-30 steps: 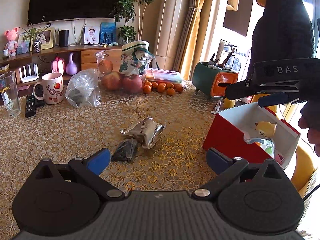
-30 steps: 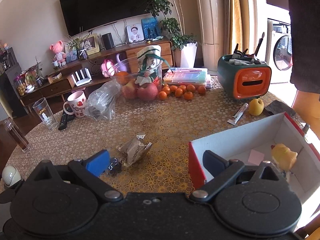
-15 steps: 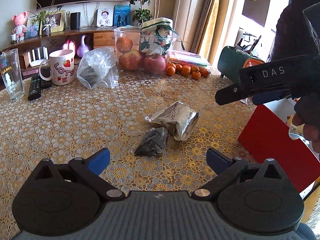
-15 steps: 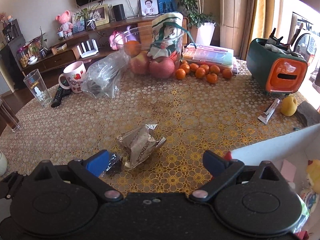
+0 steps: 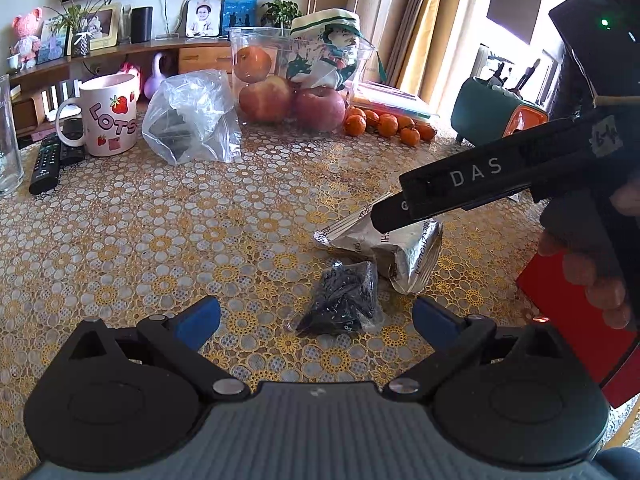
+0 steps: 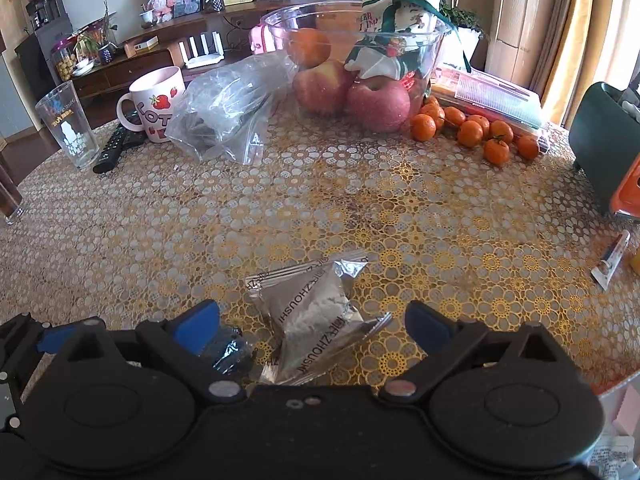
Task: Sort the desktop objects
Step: 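Move the left tool toward the small black bag while the right tool approaches the silver foil pouch, then close the left tool on the black bag while the right tool grips the silver pouch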
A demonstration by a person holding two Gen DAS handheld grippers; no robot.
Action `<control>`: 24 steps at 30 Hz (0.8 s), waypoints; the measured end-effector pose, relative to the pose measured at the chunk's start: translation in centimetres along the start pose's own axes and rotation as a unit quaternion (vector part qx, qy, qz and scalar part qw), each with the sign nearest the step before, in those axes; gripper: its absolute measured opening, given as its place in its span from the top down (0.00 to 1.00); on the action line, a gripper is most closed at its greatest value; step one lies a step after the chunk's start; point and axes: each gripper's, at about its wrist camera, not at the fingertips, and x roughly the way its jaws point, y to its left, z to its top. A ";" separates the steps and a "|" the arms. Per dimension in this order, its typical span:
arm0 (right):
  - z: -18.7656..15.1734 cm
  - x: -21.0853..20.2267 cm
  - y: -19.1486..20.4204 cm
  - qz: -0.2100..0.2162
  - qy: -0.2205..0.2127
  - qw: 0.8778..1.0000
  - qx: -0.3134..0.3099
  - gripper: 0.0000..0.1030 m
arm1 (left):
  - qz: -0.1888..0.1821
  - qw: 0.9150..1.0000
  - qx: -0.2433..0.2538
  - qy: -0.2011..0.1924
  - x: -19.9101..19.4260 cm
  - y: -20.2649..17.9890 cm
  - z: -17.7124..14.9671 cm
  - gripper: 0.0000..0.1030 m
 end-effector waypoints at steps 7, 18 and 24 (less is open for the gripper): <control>0.5 2.7 -0.5 -0.010 0.010 1.000 0.012 0.04 | -0.012 1.000 0.001 0.010 2.3 0.0 0.1 0.00; -0.4 5.0 -1.2 0.004 0.029 0.999 0.024 0.13 | -0.021 0.999 -0.006 0.028 4.8 0.2 0.9 0.04; -0.8 5.1 -0.9 0.007 0.027 0.999 0.032 0.19 | -0.002 1.000 0.014 0.024 5.1 -0.4 1.1 0.22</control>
